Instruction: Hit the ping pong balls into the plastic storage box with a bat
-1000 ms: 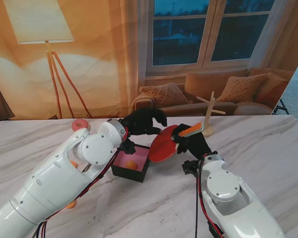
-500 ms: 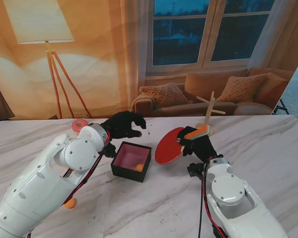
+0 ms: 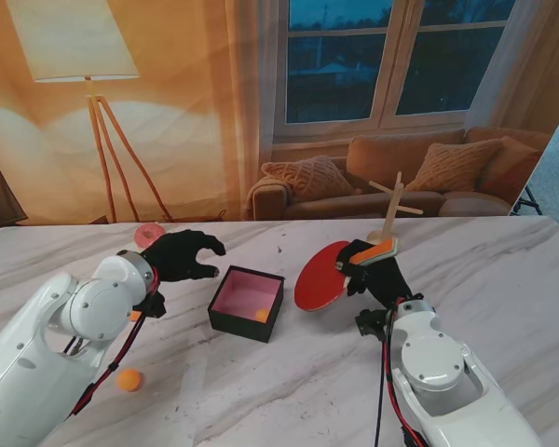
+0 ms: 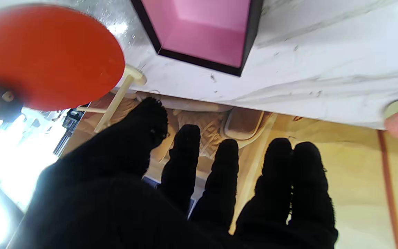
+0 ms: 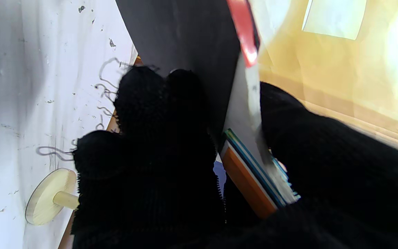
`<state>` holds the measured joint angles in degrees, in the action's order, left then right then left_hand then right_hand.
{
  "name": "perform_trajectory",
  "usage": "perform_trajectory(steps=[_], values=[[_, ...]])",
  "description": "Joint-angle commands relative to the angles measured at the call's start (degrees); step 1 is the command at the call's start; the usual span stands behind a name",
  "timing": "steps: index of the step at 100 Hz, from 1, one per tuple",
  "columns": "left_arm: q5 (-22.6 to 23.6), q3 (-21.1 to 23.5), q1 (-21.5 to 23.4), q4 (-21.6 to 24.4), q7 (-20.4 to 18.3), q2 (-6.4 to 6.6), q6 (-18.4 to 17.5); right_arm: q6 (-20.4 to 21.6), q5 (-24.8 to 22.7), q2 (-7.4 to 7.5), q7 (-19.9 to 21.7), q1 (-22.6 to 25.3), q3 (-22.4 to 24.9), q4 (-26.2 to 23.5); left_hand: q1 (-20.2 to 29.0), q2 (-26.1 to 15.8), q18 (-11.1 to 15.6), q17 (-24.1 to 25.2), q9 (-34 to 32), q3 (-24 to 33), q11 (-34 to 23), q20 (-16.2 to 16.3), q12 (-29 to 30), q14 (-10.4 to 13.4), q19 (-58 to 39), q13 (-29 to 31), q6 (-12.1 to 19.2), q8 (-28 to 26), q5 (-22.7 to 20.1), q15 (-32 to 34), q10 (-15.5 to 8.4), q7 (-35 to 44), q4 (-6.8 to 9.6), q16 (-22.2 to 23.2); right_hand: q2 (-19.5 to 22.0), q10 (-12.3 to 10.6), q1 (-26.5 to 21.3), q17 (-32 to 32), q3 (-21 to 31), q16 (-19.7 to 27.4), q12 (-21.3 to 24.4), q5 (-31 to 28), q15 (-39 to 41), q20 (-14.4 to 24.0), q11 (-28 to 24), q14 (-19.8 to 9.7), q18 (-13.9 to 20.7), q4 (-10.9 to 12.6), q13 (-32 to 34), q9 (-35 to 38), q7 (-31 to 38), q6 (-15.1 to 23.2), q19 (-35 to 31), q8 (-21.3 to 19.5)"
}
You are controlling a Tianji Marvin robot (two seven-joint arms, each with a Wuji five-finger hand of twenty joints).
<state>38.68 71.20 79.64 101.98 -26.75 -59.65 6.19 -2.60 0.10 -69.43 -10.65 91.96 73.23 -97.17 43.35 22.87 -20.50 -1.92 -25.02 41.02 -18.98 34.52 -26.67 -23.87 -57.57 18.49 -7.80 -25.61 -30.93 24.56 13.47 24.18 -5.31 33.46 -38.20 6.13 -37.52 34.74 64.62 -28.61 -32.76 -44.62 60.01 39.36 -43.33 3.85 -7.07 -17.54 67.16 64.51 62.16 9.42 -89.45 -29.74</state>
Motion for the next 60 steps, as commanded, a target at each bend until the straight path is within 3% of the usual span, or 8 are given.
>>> perform_trajectory(steps=[1, 29, 46, 60], values=[[0.56, 0.64, 1.75, 0.43, -0.54, 1.02, 0.32, -0.33, -0.02, -0.07, 0.51, 0.45, 0.12, -0.71, -0.93, -0.97, 1.16, 1.81, 2.72, -2.23, 1.23, -0.57, 1.37, 1.1, 2.13, -2.67, -0.06, 0.97, 2.62, -1.2, -0.9, -1.85, 1.53, -0.32, 2.38, -3.84, -3.22, -0.26, 1.8, -0.69, -0.89, -2.83, -1.95, 0.17, -1.0, -3.52, 2.54, 1.31, -1.48, 1.53, 1.31, 0.56, 0.55, -0.82], [3.3, 4.89, 6.67, 1.76, -2.77, 1.54, 0.64, -0.18, -0.02, 0.0, 0.61, 0.85, 0.12, -1.21, -1.57, -2.01, 2.09, 6.08, 4.98, -5.73, 3.21, -0.7, 2.25, 2.04, 10.52, -5.48, 0.0, 1.15, 4.24, -5.7, -1.38, -4.97, 1.77, -1.8, 2.4, -3.86, -3.24, -0.18, 1.82, -0.7, -0.87, -2.82, -1.93, 0.19, -1.03, -3.47, 2.55, 1.3, -1.5, 1.55, 1.28, 0.57, 0.53, -0.79], [5.91, 7.26, 9.61, 2.1, -2.43, 1.54, 0.33, 0.34, -0.01, 0.11, 0.99, 0.91, 0.11, -1.18, -1.91, -2.35, 1.65, 7.2, 8.2, -7.39, 5.28, -0.01, 3.3, 3.16, 14.55, -6.87, 1.55, 2.49, 9.32, -8.09, -2.1, -9.04, 1.93, -2.54, 2.39, -3.83, -3.26, -0.19, 1.85, -0.71, -0.85, -2.84, -1.89, 0.19, -1.04, -3.42, 2.52, 1.31, -1.47, 1.57, 1.31, 0.5, 0.53, -0.81], [8.62, 9.26, 12.12, 2.33, -2.26, 1.52, 0.19, 0.58, -0.2, 0.13, 0.99, 0.97, 0.14, -1.02, -2.14, -2.42, 1.52, 7.72, 9.25, -8.39, 6.28, 0.3, 3.85, 3.64, 18.04, -7.72, 2.13, 2.94, 10.86, -9.87, -2.35, -10.66, 2.06, -3.09, 2.37, -3.76, -3.21, -0.21, 1.87, -0.7, -0.83, -2.83, -1.89, 0.19, -1.04, -3.44, 2.46, 1.3, -1.48, 1.56, 1.29, 0.54, 0.58, -0.8]])
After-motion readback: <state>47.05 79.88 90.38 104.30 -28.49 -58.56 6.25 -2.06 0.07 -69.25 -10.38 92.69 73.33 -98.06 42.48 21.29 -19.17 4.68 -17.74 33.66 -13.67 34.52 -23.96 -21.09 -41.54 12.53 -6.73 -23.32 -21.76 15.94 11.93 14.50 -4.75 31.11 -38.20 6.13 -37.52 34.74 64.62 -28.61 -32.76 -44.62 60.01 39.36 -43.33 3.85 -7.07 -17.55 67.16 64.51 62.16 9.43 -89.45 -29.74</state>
